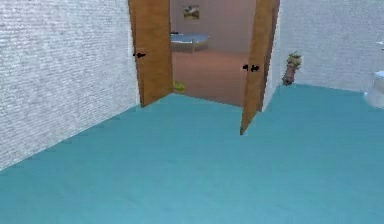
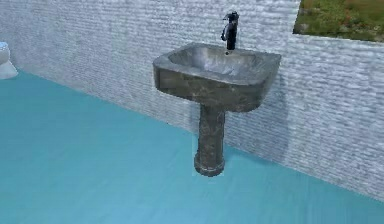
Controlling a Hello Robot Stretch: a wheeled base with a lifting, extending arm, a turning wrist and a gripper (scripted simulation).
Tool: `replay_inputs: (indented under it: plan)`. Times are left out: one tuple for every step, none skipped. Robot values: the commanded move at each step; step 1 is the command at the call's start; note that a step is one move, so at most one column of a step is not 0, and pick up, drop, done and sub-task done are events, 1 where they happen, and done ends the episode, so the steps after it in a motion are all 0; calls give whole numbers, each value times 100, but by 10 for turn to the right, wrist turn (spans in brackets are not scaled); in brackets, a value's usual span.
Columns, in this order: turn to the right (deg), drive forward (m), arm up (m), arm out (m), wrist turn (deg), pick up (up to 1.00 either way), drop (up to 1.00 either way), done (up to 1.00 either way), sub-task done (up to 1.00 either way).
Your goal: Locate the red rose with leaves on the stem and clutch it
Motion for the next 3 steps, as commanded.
replay_inputs:
  plan:
    - [0,100,0,0,0,0,0,0,0]
    - [0,100,0,0,0,0,0,0,0]
    - [0,40,0,0,0,0,0,0,0]
